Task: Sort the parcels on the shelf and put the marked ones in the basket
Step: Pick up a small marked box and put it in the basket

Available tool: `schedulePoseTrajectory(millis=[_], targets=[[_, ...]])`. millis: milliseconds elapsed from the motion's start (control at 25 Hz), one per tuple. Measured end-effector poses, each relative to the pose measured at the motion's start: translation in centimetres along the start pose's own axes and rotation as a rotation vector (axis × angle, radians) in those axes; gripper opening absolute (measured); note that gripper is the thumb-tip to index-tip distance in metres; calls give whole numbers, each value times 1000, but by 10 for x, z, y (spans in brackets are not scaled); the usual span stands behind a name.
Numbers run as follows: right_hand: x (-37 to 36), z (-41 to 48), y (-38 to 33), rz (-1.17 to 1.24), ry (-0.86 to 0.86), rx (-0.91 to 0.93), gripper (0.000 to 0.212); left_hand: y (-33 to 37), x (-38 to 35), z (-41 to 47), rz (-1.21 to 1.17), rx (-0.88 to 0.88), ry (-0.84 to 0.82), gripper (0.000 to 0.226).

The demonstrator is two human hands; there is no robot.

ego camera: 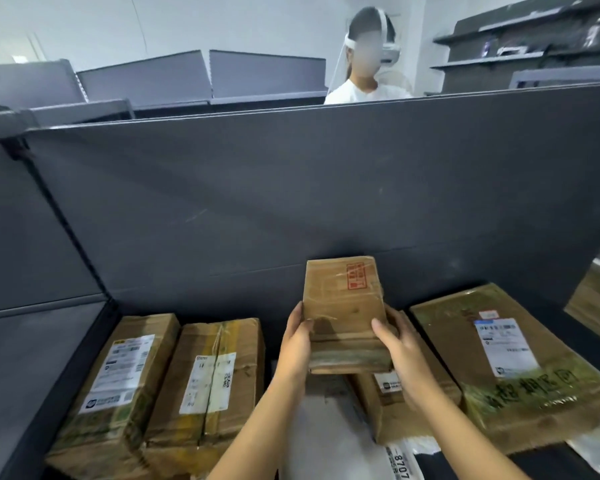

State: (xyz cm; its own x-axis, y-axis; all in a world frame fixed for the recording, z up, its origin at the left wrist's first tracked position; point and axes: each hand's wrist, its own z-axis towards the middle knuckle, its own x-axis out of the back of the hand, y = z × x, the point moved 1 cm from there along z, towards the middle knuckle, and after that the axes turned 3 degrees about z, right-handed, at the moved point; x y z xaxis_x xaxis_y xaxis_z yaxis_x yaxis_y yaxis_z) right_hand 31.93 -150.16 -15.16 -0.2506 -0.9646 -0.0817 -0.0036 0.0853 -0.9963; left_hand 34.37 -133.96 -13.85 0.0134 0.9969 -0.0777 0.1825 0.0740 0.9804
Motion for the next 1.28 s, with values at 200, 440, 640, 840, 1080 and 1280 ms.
schedulePoseTrajectory(millis=[200, 440, 640, 840, 1080, 1280], targets=[[-23, 1, -12, 74, -106, 22, 35, 9, 28, -3, -42, -30, 57, 44], [-47, -30, -30, -260, -24, 293, 39, 17, 45, -7, 101, 21, 115, 38], [-82, -65, -37, -948, 320, 860, 52, 30, 40, -12, -82, 52, -324, 69], [-87, -76, -33, -1065, 284, 957, 37, 31, 42, -18, -131, 26, -369, 79], [-95, -102, -51, -524, 44, 922, 41, 12, 54, -23, -510, 83, -321, 53], [-85, -82, -81, 10, -136, 375, 56, 1, 60, -14, -572, 88, -234, 52]])
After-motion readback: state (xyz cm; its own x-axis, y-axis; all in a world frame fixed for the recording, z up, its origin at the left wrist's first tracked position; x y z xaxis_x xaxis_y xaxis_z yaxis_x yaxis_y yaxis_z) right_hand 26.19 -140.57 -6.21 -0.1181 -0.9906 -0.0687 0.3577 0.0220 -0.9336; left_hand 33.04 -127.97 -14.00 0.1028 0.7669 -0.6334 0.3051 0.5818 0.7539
